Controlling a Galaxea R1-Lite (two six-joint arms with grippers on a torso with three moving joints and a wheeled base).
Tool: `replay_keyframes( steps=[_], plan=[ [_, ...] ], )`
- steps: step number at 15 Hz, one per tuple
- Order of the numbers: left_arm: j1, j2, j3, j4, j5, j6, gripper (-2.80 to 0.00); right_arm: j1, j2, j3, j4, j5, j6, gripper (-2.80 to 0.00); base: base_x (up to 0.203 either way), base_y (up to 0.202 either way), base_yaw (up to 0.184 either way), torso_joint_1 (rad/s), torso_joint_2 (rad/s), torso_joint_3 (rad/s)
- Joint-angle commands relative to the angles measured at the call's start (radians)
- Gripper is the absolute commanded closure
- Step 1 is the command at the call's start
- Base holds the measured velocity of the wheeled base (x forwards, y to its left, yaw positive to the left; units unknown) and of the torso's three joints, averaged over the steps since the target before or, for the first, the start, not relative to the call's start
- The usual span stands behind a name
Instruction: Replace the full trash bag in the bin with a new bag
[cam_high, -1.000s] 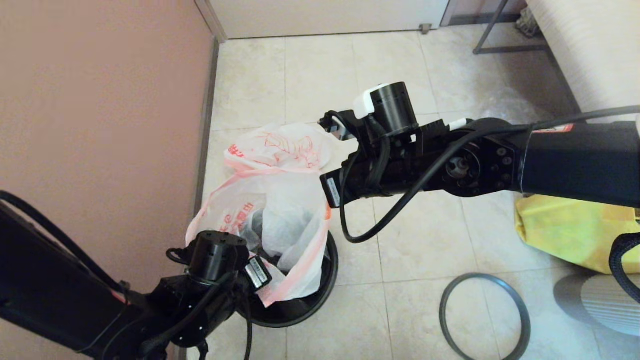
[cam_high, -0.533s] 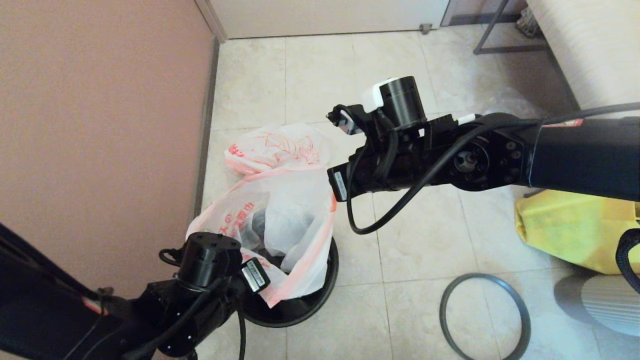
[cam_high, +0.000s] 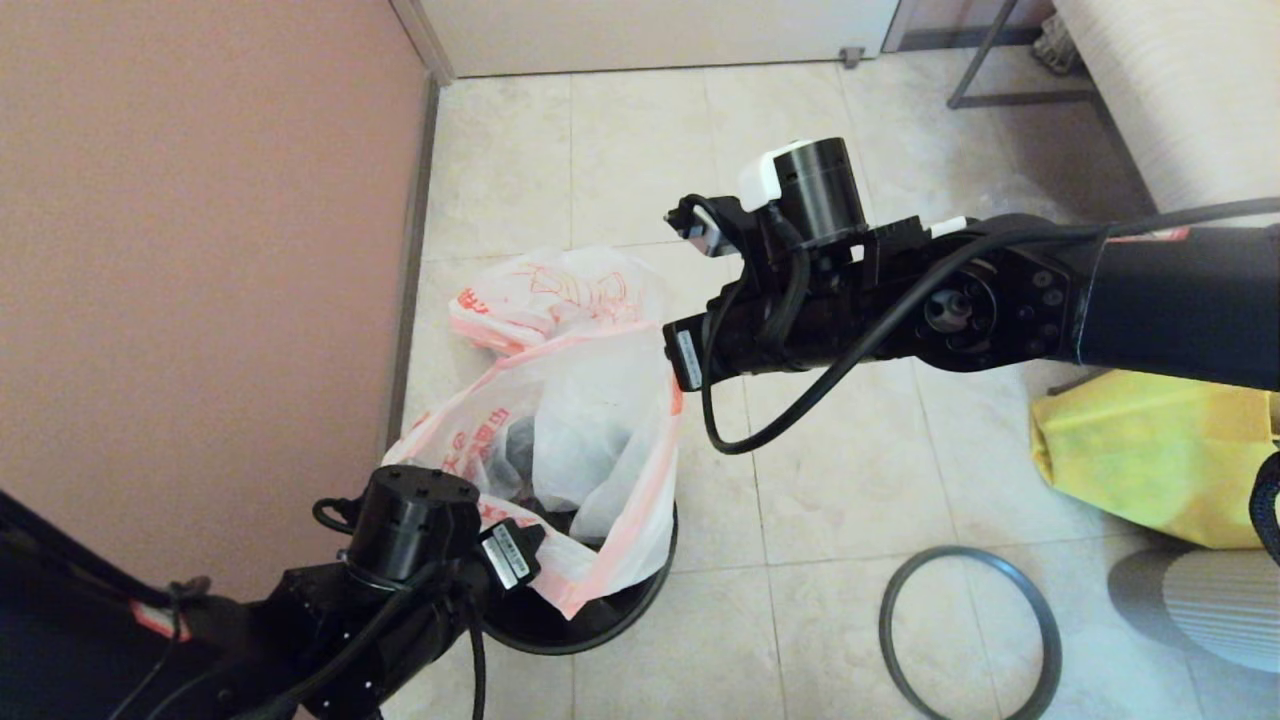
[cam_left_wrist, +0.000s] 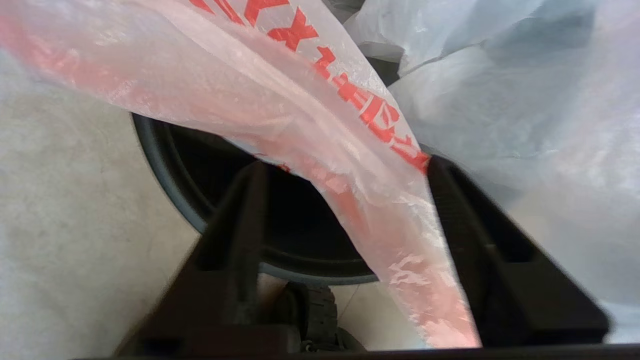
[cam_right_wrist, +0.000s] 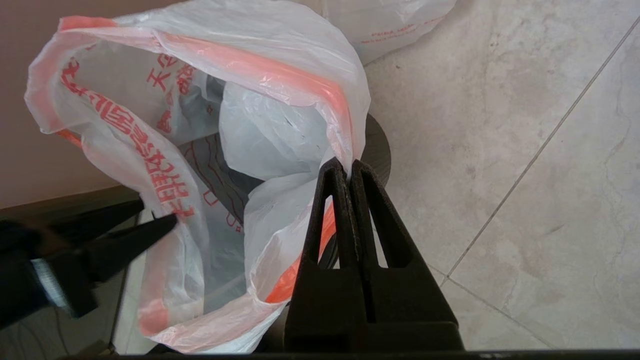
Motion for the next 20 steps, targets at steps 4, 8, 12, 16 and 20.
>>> replay_keyframes(
  steps=[4,8,12,16,20],
  plan=[
    [0.011,0.157,-0.012,-0.157,0.012,0.004,-2.8,0.001,-0.013,0.001,0.002,0.001,0.002,0.0,0.0,0.0,0.0,0.0,0.0,0.0],
    [0.052,0.122,-0.064,-0.158,0.012,0.02,-2.8,0.001,-0.027,0.005,0.002,0.004,0.002,0.0,0.0,0.0,0.0,0.0,0.0,0.0],
    [0.019,0.016,-0.017,-0.158,0.027,0.031,-2.8,-0.002,-0.03,0.005,0.002,0.011,0.002,0.0,0.0,0.0,0.0,0.0,0.0,0.0],
    [0.052,0.103,-0.011,-0.16,0.034,0.028,-2.8,-0.003,-0.037,-0.005,0.002,0.011,0.002,0.0,0.0,0.0,0.0,0.0,0.0,0.0],
    [0.065,0.156,-0.021,-0.201,0.037,0.03,-2.8,-0.005,-0.045,-0.004,0.003,0.016,0.002,0.0,0.0,0.0,0.0,0.0,0.0,0.0]
  ],
)
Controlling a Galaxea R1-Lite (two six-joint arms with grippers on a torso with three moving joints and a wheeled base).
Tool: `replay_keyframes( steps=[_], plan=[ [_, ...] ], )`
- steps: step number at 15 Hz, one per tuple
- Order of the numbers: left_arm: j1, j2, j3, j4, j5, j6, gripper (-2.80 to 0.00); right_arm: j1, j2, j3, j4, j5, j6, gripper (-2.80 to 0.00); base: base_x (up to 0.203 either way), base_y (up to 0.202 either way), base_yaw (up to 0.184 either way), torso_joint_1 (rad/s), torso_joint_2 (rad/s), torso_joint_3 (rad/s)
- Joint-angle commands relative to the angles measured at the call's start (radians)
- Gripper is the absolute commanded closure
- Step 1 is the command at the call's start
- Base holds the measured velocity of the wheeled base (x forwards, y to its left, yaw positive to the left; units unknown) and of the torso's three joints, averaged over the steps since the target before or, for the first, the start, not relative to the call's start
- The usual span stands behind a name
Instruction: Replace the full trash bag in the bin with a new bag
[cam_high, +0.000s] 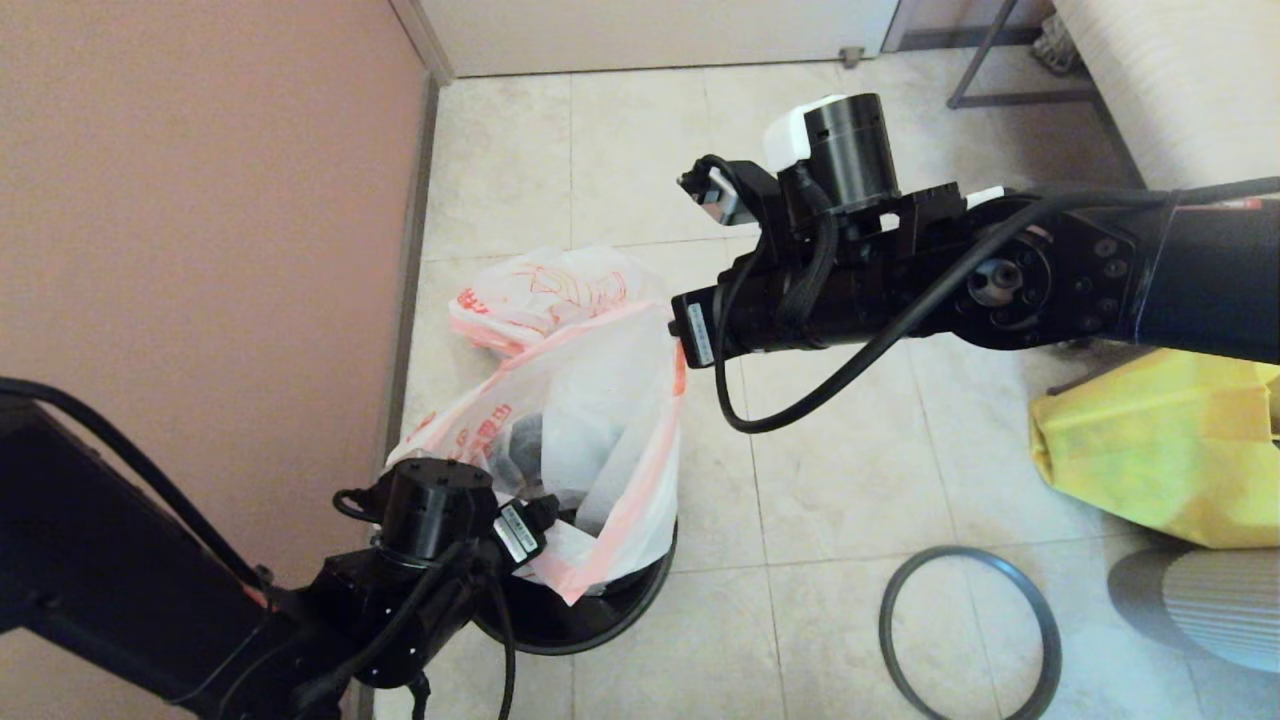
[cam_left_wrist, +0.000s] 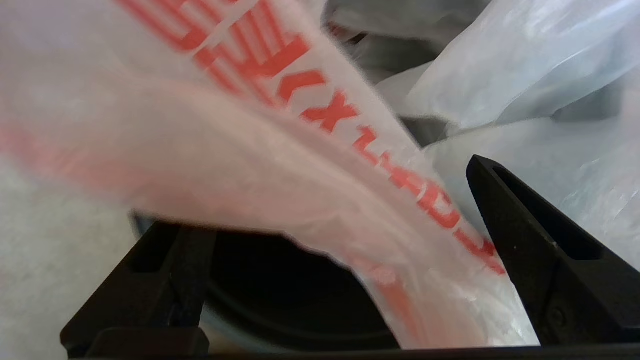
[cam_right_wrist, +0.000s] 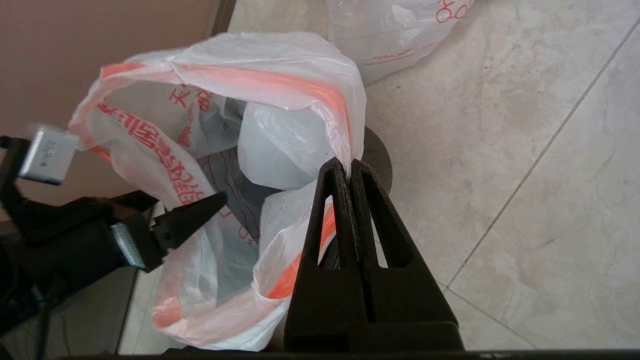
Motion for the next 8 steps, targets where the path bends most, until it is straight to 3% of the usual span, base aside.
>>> replay_keyframes(
  steps=[1,2,3,8],
  plan=[
    [0.013,0.03,-0.004,-0.024,0.003,-0.003,-2.8,0.0,-0.007,0.004,0.002,0.001,0.001,0.0,0.0,0.0,0.0,0.0,0.0,0.0],
    [0.018,0.031,-0.004,-0.025,0.004,-0.003,-2.8,0.0,-0.007,0.004,0.002,0.001,0.001,0.0,0.0,0.0,0.0,0.0,0.0,0.0],
    [0.018,0.025,-0.004,-0.025,0.005,-0.003,0.0,0.0,-0.006,0.006,0.002,0.001,0.001,0.0,0.0,0.0,0.0,0.0,0.0,0.0],
    [0.017,0.01,-0.001,-0.024,0.004,-0.001,0.0,0.0,-0.004,0.007,0.002,0.001,0.001,0.0,0.0,0.0,0.0,0.0,0.0,0.0]
  ],
)
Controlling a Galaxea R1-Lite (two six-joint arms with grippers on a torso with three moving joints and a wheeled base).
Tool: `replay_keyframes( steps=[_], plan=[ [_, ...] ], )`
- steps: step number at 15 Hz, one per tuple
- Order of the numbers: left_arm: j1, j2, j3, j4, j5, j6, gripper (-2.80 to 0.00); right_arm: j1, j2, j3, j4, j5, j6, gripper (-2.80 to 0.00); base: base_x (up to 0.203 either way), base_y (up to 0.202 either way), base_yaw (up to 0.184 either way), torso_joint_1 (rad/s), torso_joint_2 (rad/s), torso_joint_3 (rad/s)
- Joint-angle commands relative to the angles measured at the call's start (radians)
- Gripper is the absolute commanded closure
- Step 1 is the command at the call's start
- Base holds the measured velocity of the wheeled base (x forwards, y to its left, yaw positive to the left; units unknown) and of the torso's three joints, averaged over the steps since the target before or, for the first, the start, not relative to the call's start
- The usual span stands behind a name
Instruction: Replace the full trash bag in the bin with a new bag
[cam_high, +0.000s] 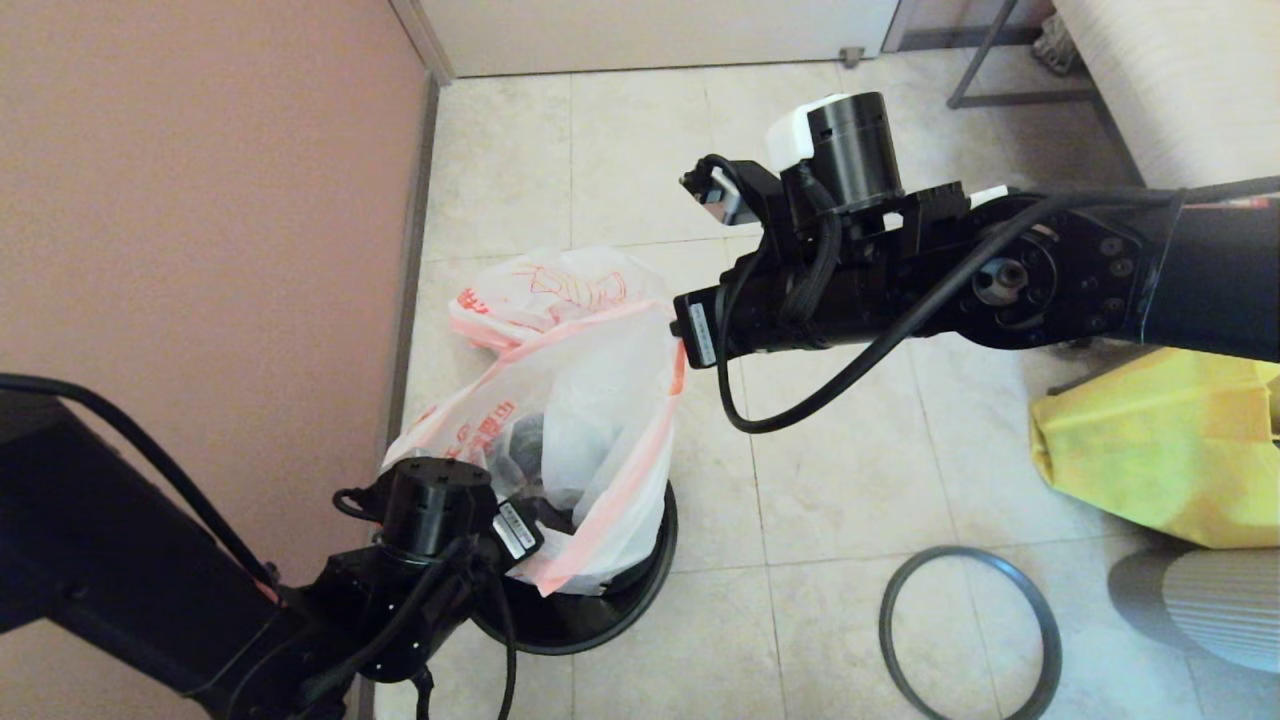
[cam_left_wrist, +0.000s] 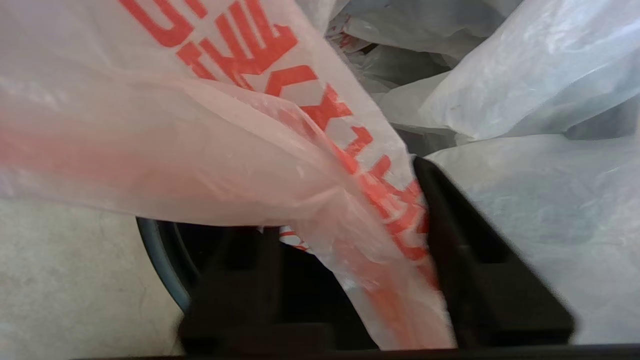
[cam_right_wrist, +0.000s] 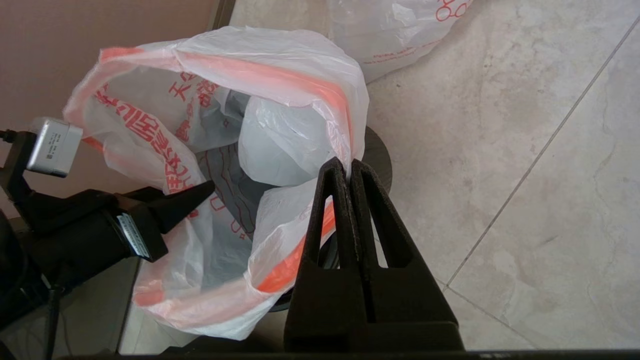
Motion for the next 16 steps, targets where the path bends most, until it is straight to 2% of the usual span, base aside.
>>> replay_keyframes(
  steps=[1,7,8,10,11,13,15,16],
  plan=[
    [-0.002,-0.014,0.003,-0.004,0.003,-0.005,0.0,0.001,0.002,0.0,0.001,-0.001,0.0,0.0,0.0,0.0,0.0,0.0,0.0,0.0],
    [-0.036,-0.087,0.039,-0.001,0.002,-0.005,0.0,0.004,0.01,0.002,0.044,-0.009,-0.006,0.0,0.0,0.0,0.0,0.0,0.0,0.0],
    [-0.036,-0.084,0.039,-0.001,0.003,-0.005,0.0,0.009,0.012,0.0,0.041,-0.011,-0.006,-2.8,0.0,0.0,0.0,0.0,0.0,0.0],
    [-0.036,-0.083,0.039,-0.001,0.003,-0.006,0.0,0.04,-0.006,0.002,0.049,-0.039,0.016,-2.8,0.0,0.0,0.0,0.0,0.0,0.0],
    [-0.034,-0.083,0.039,-0.001,0.003,-0.006,0.0,0.063,-0.017,0.001,0.068,-0.087,0.057,-2.8,0.0,0.0,0.0,0.0,0.0,0.0],
    [-0.036,-0.081,0.039,-0.001,0.002,-0.007,0.0,0.098,-0.037,-0.001,0.196,-0.144,0.117,-2.8,0.0,0.0,0.0,0.0,0.0,0.0],
    [-0.035,-0.081,0.039,-0.001,0.002,-0.007,0.0,0.132,-0.033,-0.01,0.334,-0.236,0.229,-2.8,0.0,0.0,0.0,0.0,0.0,0.0],
    [-0.034,-0.081,0.039,-0.001,0.002,-0.007,0.0,0.139,-0.018,-0.01,0.366,-0.261,0.258,-2.8,0.0,0.0,0.0,0.0,0.0,0.0]
  ],
)
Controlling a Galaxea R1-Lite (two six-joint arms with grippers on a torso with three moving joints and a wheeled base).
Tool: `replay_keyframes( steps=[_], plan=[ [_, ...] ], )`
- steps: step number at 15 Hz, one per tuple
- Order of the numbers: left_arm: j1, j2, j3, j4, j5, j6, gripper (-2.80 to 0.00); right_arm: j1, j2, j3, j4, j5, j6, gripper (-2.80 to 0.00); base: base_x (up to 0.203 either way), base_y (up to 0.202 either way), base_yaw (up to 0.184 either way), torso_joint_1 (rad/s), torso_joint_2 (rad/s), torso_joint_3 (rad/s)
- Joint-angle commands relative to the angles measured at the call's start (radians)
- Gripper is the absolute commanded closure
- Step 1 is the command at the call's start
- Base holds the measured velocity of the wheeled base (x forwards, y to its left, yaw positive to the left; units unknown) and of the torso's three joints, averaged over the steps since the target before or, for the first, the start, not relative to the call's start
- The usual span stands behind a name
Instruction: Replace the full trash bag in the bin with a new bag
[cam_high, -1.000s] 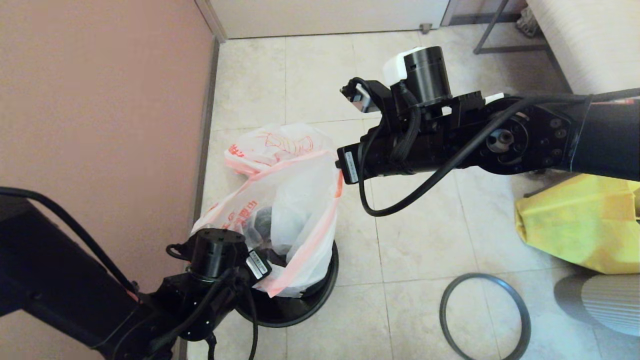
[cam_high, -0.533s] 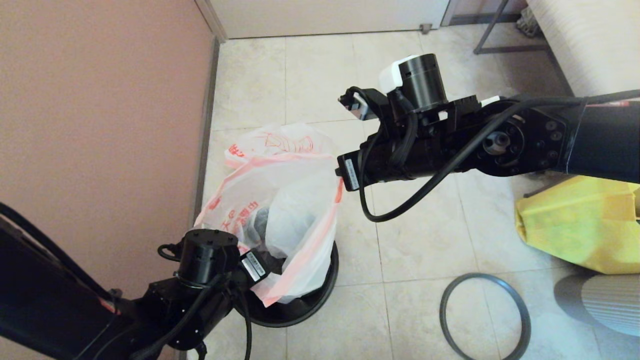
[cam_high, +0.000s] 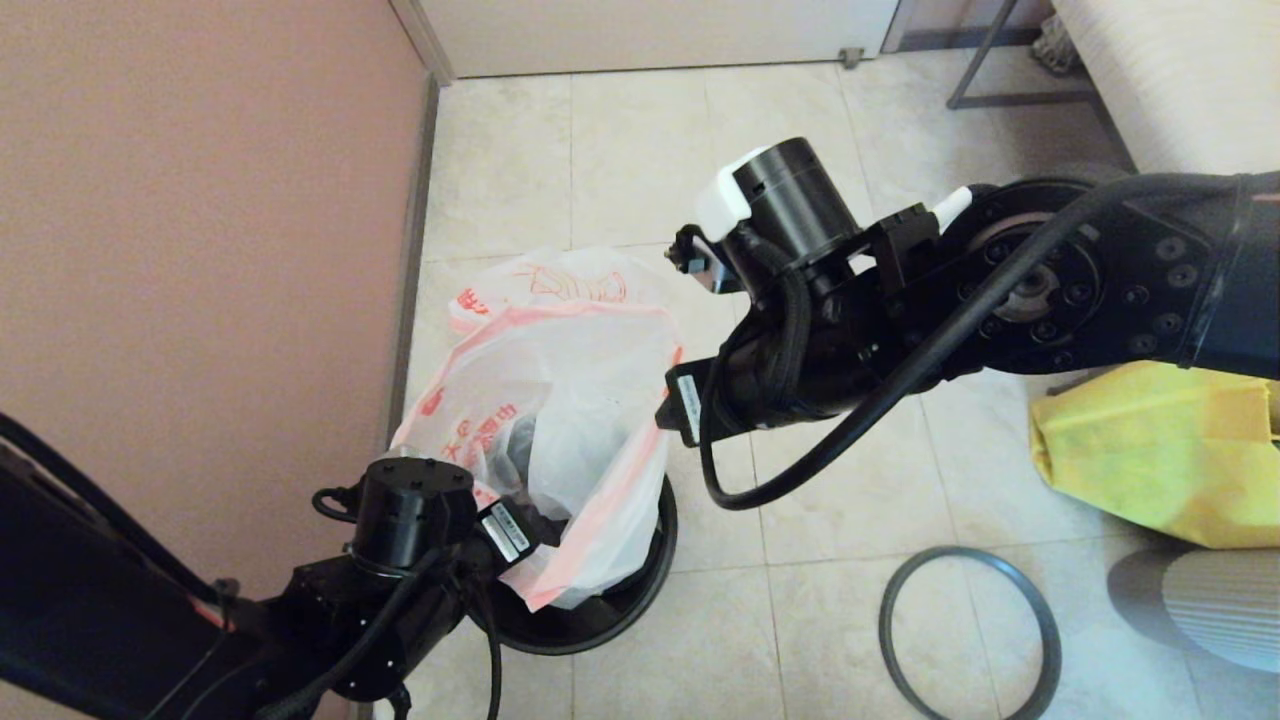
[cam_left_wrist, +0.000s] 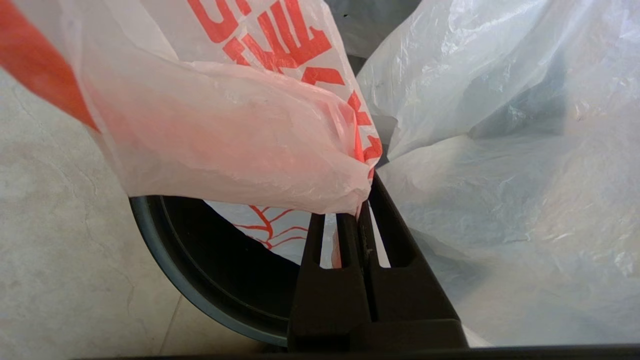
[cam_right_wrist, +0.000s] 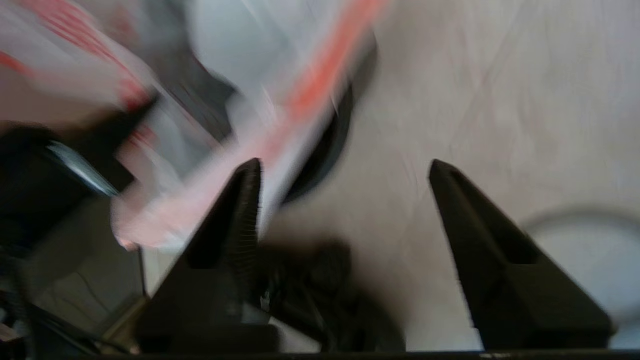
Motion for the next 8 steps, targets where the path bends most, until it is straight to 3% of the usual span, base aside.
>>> replay_keyframes(
  steps=[1,4,6,8],
  plan=[
    [0.001,0.002,0.001,-0.005,0.003,-0.005,0.0,0.01,0.02,-0.004,0.025,-0.014,0.03,-2.8,0.0,0.0,0.0,0.0,0.0,0.0],
    [0.0,0.007,0.008,-0.007,0.003,-0.006,0.0,0.011,0.051,-0.025,-0.046,-0.01,0.042,-2.8,0.0,0.0,0.0,0.0,0.0,0.0],
    [0.001,0.03,0.009,-0.009,0.003,-0.006,0.0,0.019,0.056,-0.025,-0.188,0.005,0.043,-2.8,0.0,0.0,0.0,0.0,0.0,0.0],
    [0.001,0.033,0.009,-0.011,0.003,-0.006,0.0,0.023,0.08,-0.021,-0.175,0.007,0.044,-2.8,0.0,0.0,0.0,0.0,0.0,0.0]
  ],
)
